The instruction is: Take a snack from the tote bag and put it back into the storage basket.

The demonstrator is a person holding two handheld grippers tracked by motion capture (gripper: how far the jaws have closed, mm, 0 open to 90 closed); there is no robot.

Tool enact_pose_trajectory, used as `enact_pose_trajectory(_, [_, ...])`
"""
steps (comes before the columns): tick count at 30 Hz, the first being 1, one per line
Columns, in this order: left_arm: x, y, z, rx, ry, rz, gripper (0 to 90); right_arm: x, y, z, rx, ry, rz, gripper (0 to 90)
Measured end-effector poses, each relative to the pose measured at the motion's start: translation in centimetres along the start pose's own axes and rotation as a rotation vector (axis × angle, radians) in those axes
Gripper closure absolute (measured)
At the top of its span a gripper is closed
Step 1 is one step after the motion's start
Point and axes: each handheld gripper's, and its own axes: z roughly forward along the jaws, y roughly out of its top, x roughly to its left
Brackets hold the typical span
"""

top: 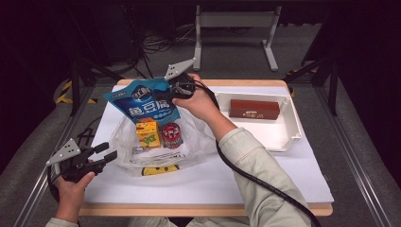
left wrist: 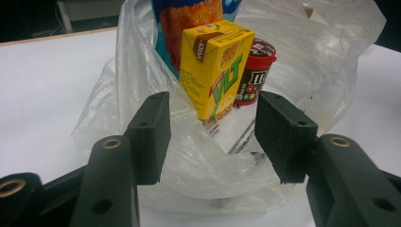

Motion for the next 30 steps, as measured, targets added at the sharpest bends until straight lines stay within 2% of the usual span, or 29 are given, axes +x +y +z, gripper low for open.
enact_pose_trajectory(7, [0.0, 0.0, 0.1, 0.002, 0.000, -0.002, 46.6, 0.7, 1.4, -1.2, -0.013, -0.010, -0.013, 89.7])
enact_pose_trajectory(16, [0.0, 0.0, 0.2, 0.001, -0.002, -0.002, 46.3, 1.3, 2.9, -2.9, -0.058, -0.010, -0.010, 89.7])
enact_pose_trajectory(30, [0.1, 0.1, 0.4, -0.005, -0.002, -0.008, 45.0, 2.6, 4.5, -5.2, -0.109, -0.013, -0.032, 89.8])
